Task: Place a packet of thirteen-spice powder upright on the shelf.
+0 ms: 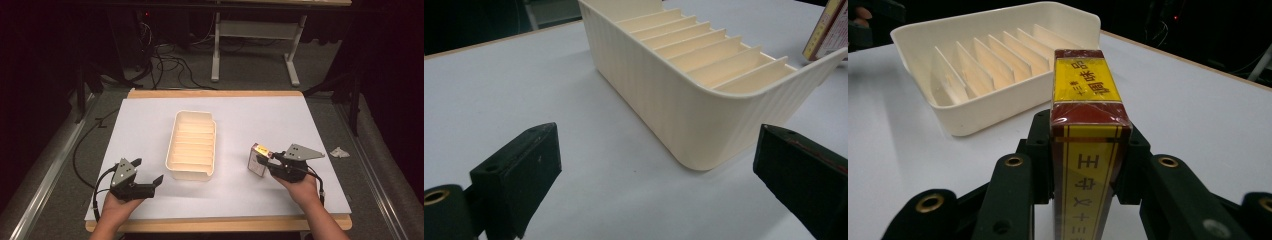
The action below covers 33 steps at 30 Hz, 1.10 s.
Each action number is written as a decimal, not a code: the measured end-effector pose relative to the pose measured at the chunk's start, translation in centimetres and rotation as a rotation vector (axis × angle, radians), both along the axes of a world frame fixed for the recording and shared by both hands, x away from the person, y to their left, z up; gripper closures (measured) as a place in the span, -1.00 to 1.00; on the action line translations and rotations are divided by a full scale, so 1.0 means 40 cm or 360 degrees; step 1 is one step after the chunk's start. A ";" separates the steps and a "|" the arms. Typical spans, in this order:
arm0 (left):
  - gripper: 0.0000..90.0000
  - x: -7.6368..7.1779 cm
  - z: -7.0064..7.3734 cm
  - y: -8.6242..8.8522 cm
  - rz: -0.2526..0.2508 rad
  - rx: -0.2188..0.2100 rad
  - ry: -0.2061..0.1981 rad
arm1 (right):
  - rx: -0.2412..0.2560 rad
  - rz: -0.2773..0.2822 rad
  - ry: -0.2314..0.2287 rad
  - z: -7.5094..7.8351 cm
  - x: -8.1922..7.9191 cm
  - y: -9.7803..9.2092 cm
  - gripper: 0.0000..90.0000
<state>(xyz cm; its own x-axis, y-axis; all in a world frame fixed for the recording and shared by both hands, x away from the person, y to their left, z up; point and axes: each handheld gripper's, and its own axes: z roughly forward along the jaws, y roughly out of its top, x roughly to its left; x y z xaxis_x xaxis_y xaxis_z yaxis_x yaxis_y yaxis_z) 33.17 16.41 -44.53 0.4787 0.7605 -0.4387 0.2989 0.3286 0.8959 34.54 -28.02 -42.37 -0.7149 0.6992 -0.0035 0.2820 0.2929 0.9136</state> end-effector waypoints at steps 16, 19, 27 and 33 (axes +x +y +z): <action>-0.87 -0.010 0.001 0.006 0.0012 -0.0015 0.0004 | 0.0005 0.0065 -0.0069 0.035 0.019 0.020 0.52; -0.87 -0.014 0.000 0.006 0.0008 -0.0009 0.0006 | -0.0003 0.0084 -0.0079 0.041 0.031 0.028 0.52; -0.87 -0.017 0.002 0.005 0.0002 -0.0018 0.0008 | 0.0015 0.0162 -0.0099 0.059 0.056 0.064 0.52; -0.87 -0.018 0.000 0.005 -0.0035 -0.0007 0.0004 | 0.0034 0.0248 -0.0115 0.066 0.082 0.085 0.52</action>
